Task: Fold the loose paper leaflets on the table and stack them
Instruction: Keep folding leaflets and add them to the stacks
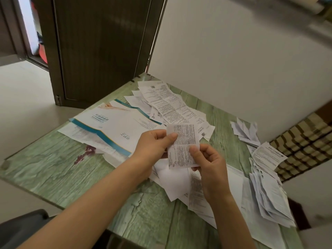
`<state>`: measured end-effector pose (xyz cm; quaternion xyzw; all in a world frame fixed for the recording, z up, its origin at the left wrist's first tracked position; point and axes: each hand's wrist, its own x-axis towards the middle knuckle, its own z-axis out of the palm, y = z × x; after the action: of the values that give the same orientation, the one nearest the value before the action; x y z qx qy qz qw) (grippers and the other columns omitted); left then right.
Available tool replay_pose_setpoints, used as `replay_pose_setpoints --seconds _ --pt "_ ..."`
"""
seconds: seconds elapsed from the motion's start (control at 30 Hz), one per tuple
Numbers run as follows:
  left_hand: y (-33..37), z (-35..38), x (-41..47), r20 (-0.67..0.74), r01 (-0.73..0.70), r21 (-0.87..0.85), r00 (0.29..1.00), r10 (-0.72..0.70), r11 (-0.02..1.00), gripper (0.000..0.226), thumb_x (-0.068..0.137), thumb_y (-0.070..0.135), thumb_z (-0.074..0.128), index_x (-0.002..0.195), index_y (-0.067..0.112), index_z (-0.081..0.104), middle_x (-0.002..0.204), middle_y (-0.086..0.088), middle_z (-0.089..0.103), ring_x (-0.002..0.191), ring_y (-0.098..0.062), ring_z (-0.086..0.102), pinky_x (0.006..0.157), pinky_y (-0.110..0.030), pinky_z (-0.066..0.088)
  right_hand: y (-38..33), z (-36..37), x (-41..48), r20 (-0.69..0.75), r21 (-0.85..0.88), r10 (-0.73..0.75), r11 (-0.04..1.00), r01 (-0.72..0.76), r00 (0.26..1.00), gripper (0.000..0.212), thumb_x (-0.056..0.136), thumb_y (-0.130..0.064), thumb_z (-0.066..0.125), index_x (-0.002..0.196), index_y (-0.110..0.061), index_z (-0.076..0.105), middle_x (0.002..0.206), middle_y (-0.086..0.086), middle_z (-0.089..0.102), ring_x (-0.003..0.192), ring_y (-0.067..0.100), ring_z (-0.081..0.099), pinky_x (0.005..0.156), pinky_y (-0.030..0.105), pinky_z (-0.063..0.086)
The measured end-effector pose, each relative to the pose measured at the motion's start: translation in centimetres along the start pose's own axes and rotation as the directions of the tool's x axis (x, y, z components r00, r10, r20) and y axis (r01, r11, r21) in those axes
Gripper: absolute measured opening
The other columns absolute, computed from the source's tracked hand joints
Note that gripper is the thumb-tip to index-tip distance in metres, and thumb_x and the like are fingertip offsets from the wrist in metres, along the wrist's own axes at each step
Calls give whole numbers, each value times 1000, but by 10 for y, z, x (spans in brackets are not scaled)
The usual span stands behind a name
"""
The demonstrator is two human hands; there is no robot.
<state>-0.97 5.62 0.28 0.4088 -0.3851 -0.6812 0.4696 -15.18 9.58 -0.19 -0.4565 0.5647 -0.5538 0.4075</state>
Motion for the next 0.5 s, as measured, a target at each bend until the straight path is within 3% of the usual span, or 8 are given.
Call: replay_pose_setpoints --seconds 0.1,0.2,0.27,0.33,0.5 --pt "-1 3 0 -40 -4 -46 999 2 999 7 88 7 61 93 7 67 85 -8 73 68 -15 70 62 -26 59 1 2 1 -40 198 79 978 -69 996 27 74 -23 65 94 -4 64 85 7 71 77 18 66 65 27 55" --pt "-5 9 -4 -135 -37 -148 991 16 988 4 88 5 62 87 5 65 78 -6 73 66 -14 70 61 -26 59 0 6 -2 111 386 123 909 -157 986 57 69 -33 77 115 -5 58 110 13 69 97 24 66 75 31 57" --pt "-10 14 -8 -223 -85 -193 974 41 977 8 88 8 63 83 2 64 71 -4 72 66 -13 69 64 -25 58 1 12 -5 187 288 107 944 -158 976 55 68 -26 82 116 -11 59 103 5 71 89 17 67 71 27 55" --pt "-16 19 -12 -269 -99 -197 962 43 975 10 87 12 65 83 2 65 71 -2 72 68 -12 68 70 -26 57 3 17 -7 137 175 103 976 -126 985 46 69 -12 80 111 -10 61 88 3 70 73 13 64 63 24 53" --pt "-15 27 -18 -159 -58 -172 987 30 983 5 86 2 64 84 7 63 76 -7 71 67 -17 66 61 -24 55 1 13 -5 76 194 61 978 -75 995 39 69 -8 69 107 -4 62 78 5 68 65 14 61 58 23 50"
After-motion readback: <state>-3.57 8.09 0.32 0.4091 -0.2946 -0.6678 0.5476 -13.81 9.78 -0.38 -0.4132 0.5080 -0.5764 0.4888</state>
